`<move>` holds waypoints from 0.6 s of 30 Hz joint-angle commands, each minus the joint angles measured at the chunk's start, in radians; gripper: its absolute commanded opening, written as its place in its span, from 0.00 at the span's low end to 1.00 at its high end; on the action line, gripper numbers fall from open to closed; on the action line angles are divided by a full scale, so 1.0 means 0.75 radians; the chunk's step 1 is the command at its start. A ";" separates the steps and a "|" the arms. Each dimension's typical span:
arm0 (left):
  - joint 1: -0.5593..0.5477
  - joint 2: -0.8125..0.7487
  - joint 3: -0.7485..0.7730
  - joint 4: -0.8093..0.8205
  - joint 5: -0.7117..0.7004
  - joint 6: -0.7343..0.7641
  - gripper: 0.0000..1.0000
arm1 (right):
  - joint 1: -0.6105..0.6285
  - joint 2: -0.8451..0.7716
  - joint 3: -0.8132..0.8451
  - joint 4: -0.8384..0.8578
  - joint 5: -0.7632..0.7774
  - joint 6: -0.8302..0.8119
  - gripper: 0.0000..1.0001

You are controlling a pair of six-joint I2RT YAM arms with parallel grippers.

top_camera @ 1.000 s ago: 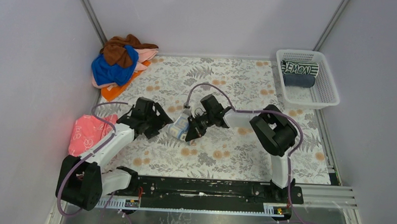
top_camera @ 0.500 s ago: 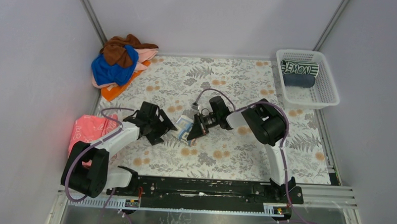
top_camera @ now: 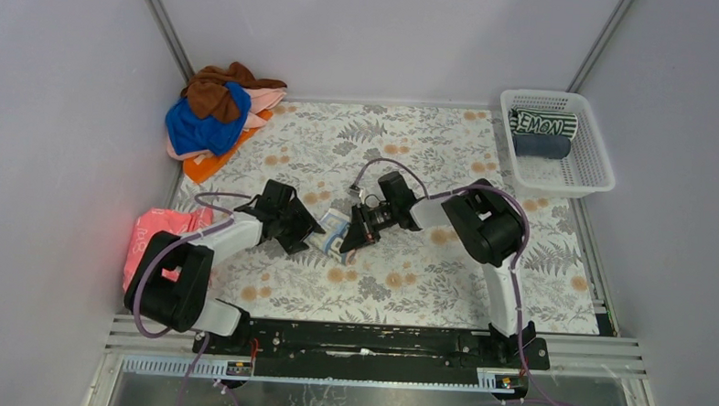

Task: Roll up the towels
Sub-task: Roll the towel at the center of the board.

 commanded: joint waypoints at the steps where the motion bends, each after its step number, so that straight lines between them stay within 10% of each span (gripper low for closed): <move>1: -0.005 0.117 -0.049 0.001 -0.074 0.002 0.54 | 0.015 -0.150 -0.009 -0.325 0.290 -0.253 0.21; 18: -0.005 0.148 -0.050 -0.076 -0.094 0.029 0.47 | 0.476 -0.682 -0.042 -0.592 1.557 -0.925 0.65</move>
